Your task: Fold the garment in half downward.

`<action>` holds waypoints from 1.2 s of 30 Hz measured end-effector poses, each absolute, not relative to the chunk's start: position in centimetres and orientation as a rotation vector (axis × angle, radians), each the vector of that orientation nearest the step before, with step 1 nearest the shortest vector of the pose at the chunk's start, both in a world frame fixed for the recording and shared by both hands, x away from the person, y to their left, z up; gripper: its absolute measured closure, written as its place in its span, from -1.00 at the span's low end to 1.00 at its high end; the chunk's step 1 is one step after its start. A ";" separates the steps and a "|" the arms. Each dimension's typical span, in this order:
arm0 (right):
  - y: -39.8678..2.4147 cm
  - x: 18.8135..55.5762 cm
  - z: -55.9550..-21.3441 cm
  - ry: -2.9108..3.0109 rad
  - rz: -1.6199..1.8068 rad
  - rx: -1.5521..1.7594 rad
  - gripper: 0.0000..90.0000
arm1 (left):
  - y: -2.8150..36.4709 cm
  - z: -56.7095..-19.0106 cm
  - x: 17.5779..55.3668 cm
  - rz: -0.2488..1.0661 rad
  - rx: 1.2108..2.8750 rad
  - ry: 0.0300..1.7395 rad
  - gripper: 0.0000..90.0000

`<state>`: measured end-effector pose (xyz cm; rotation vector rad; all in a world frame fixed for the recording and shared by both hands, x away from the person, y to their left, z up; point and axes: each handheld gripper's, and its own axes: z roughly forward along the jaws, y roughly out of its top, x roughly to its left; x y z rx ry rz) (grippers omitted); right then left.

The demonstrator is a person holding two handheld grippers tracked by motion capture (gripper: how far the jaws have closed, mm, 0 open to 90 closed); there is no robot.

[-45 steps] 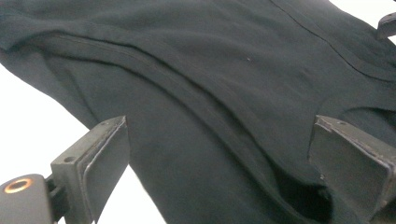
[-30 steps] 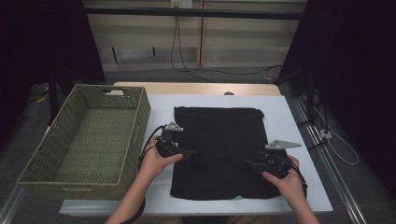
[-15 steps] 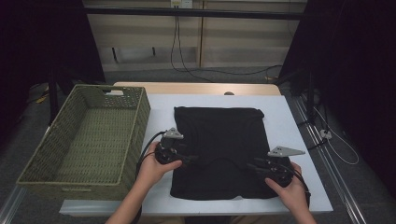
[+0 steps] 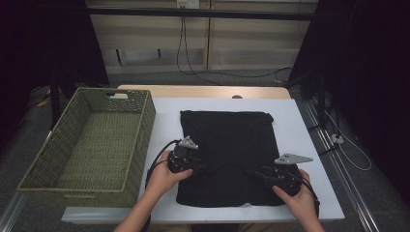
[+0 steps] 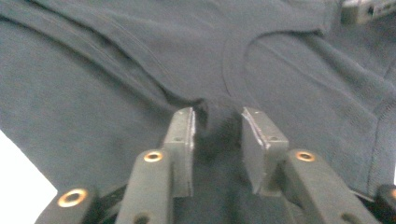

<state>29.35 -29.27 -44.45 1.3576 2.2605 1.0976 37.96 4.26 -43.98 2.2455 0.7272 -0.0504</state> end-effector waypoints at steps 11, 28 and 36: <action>-29.4 30.0 -45.6 2.292 1.091 1.350 0.72 | 3.9 -44.6 37.4 -0.077 2.306 0.711 0.82; -30.9 29.3 -43.8 2.265 1.244 1.339 0.94 | 4.9 -42.5 37.5 -0.083 2.212 0.705 0.89; -30.7 29.0 -42.6 2.258 1.264 1.297 0.94 | 5.2 -41.7 37.6 -0.093 2.193 0.700 0.90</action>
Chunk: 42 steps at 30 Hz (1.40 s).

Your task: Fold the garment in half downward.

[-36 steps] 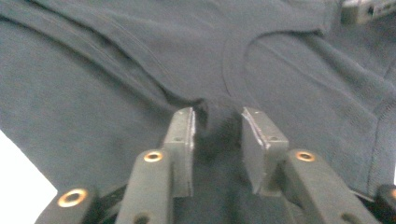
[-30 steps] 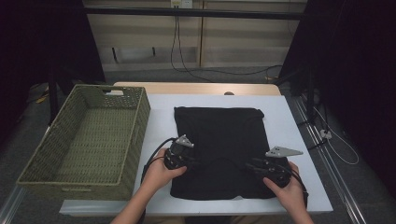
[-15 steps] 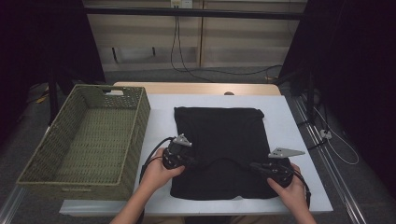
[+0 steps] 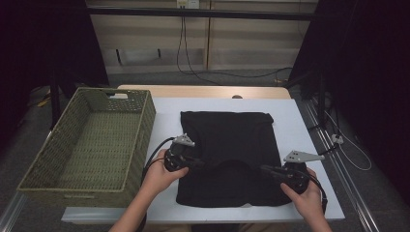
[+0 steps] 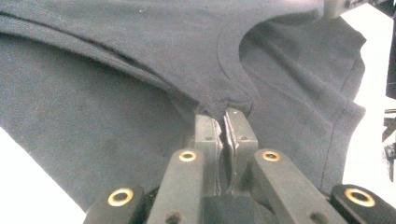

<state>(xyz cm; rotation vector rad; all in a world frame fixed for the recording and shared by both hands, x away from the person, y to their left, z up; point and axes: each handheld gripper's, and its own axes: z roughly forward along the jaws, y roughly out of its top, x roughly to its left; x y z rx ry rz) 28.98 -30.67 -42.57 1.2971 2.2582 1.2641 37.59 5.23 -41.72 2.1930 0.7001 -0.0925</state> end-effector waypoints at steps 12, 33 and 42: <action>-31.9 28.3 -42.8 2.246 1.298 1.314 0.94 | 4.3 -41.5 36.9 -0.118 2.223 0.669 0.91; -32.4 27.2 -42.5 2.259 1.333 1.287 0.94 | 5.0 -40.8 35.8 -0.126 2.248 0.634 0.91; -32.1 26.3 -42.2 2.271 1.338 1.271 0.94 | 5.1 -40.9 35.1 -0.142 2.268 0.620 0.91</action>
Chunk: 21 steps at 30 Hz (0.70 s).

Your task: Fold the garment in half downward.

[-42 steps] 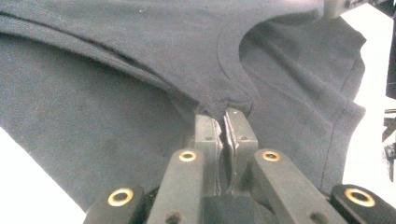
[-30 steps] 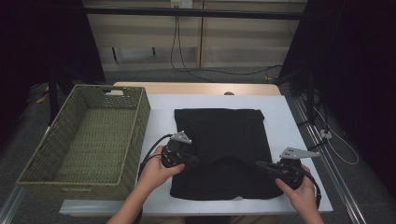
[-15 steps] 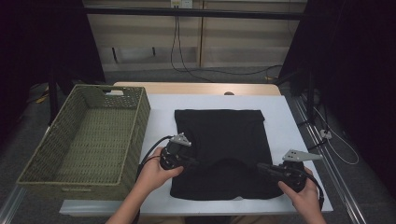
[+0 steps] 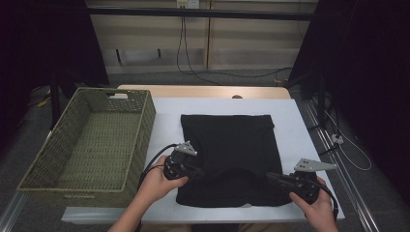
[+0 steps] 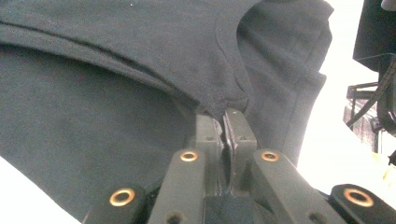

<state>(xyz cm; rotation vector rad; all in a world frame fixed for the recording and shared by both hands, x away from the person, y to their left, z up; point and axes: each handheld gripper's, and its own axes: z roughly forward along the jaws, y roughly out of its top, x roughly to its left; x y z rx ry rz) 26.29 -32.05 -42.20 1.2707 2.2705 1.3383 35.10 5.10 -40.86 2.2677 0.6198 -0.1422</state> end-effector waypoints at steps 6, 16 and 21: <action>-31.7 25.4 -42.0 2.296 1.335 1.243 0.94 | 5.5 -40.9 34.6 -0.168 2.260 0.618 0.91; -32.1 24.4 -41.9 2.302 1.331 1.234 0.94 | 5.5 -40.8 33.8 -0.172 2.265 0.597 0.91; -32.3 24.0 -41.8 2.295 1.344 1.230 0.94 | 5.6 -40.8 33.6 -0.184 2.257 0.598 0.91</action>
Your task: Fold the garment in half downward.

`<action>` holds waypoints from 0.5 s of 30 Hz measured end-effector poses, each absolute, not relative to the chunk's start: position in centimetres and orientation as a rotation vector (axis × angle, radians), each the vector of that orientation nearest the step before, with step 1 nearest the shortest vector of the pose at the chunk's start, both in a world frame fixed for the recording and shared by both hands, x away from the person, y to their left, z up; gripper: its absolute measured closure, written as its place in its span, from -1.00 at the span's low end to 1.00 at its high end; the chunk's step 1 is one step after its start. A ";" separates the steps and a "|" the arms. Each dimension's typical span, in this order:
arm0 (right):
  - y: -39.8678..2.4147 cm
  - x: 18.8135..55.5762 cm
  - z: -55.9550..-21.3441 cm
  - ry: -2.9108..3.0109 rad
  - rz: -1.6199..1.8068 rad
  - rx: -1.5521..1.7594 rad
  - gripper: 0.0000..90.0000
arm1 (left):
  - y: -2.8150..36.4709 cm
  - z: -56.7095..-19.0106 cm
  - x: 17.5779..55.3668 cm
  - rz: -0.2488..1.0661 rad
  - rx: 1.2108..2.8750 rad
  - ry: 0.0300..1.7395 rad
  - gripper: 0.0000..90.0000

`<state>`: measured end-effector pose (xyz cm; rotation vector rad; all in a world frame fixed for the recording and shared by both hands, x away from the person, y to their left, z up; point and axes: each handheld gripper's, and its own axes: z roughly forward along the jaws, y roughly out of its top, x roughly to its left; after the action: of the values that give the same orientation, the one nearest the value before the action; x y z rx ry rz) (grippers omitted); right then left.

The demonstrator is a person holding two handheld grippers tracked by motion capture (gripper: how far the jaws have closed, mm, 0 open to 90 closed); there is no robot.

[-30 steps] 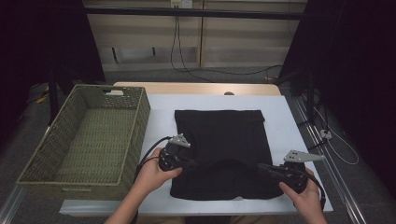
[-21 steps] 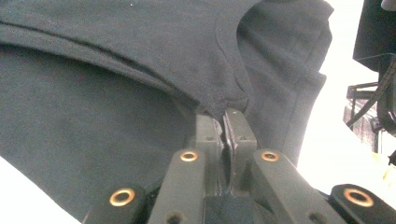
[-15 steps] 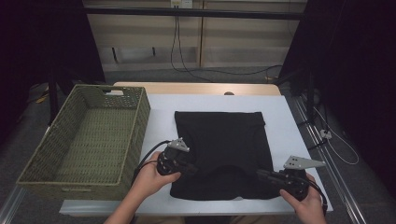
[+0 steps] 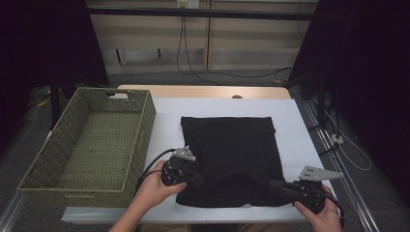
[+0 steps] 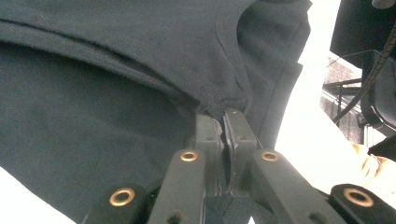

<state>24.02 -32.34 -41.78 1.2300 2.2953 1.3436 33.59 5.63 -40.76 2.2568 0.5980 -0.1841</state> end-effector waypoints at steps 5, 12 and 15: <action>-32.5 23.5 -42.1 2.313 1.338 1.228 0.94 | 5.7 -40.8 33.2 -0.183 2.278 0.582 0.91; -32.4 23.0 -42.2 2.324 1.345 1.224 0.94 | 5.9 -40.8 32.8 -0.192 2.277 0.581 0.91; -32.5 22.7 -42.1 2.329 1.348 1.219 0.94 | 5.8 -40.6 32.4 -0.202 2.267 0.569 0.91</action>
<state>22.71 -32.47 -42.15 1.2188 2.3294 1.3475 32.39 5.84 -40.60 2.2674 0.5690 -0.2017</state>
